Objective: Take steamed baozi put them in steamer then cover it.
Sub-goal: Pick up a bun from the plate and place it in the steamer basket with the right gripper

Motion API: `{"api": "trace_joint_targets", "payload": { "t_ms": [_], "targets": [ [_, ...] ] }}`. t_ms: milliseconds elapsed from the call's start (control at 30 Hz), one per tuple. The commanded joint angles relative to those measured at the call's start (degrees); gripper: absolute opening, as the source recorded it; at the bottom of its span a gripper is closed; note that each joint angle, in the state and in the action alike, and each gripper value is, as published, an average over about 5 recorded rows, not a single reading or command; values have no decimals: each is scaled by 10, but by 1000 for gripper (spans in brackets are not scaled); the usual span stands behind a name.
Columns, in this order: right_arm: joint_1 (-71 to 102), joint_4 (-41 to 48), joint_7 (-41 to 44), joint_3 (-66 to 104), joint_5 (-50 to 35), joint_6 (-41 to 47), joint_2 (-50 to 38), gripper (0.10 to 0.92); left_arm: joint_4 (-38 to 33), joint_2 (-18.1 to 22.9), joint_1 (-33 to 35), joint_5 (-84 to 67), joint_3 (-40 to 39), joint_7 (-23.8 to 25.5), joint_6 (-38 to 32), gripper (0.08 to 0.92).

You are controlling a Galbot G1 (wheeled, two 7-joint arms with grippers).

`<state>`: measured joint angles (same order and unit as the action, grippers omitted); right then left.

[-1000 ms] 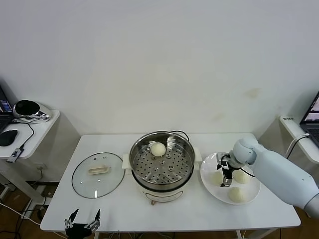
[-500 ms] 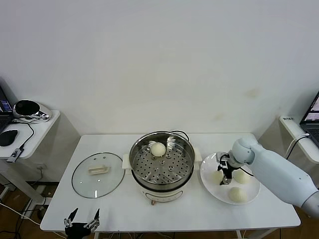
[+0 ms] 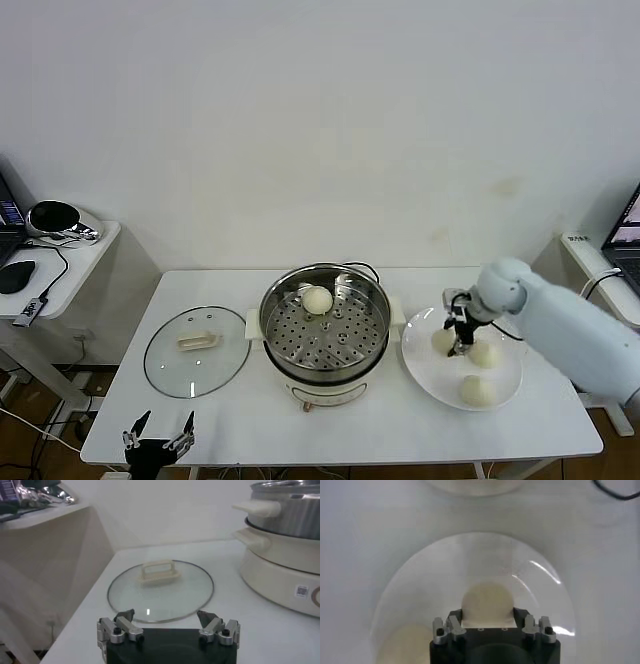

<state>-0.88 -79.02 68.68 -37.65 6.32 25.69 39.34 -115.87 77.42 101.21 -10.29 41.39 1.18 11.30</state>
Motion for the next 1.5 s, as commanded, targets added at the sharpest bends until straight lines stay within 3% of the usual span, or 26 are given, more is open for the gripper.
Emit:
{"api": "trace_joint_targets", "payload": {
  "t_ms": [33,267,433,900,1500],
  "targets": [
    [-156,-75,29,-76,-108,29,-41,628,-4,2,-1,3,2,-1,0,823],
    [-318,-130,43,-185,-244,76,12,628,-26,7,11,16,4,-2,3,823],
    [-333,-127,32,-209,-286,110,84,628,-38,8,24,23,7,-6,3,823],
    [-266,-23,-13,-247,-272,140,270,628,-48,13,35,27,19,-12,2,823],
    [-186,115,-33,-227,-179,126,392,628,-46,24,24,15,19,-12,2,823]
  ]
}}
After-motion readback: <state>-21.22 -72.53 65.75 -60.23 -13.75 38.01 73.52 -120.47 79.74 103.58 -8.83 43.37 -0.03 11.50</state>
